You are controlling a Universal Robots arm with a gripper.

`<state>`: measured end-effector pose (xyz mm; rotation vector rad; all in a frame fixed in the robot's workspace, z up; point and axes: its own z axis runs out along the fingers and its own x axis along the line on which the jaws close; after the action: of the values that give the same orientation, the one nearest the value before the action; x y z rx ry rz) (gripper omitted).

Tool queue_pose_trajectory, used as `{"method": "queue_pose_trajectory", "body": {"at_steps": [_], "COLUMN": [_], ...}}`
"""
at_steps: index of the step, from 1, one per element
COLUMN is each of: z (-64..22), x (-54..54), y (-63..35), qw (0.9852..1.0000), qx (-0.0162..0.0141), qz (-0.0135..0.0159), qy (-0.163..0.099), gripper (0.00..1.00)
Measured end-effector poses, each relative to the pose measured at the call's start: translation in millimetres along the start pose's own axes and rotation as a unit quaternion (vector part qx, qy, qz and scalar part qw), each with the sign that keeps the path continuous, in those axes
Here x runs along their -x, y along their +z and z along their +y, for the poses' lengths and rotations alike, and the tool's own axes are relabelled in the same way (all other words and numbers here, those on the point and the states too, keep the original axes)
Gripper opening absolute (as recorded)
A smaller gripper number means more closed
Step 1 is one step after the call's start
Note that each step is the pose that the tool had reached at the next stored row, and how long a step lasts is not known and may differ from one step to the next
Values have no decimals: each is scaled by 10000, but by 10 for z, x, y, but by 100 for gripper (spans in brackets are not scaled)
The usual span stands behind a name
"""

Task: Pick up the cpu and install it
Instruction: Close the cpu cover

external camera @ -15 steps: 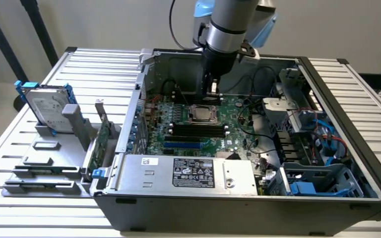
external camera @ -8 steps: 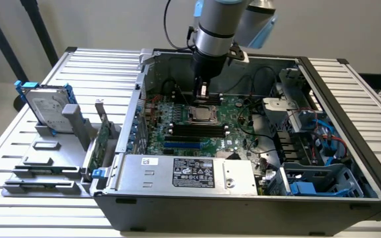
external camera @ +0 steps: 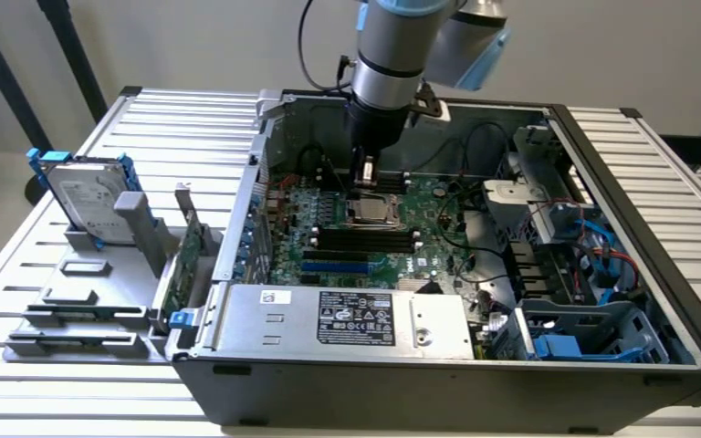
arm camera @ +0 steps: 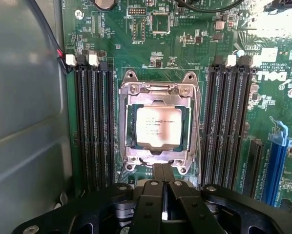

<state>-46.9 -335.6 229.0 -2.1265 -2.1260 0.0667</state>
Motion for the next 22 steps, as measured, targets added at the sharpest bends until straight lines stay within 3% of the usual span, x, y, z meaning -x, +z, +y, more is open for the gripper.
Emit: {"method": "queue_pose_trajectory", "body": {"at_steps": [7,22], "z": [-8,5], "x": [5,15], "y": [76,244], "qw": [10000,10000], "qx": [-4,-5], "qz": [18,89], "qy": [-2,-11], "gripper": [11,11]}}
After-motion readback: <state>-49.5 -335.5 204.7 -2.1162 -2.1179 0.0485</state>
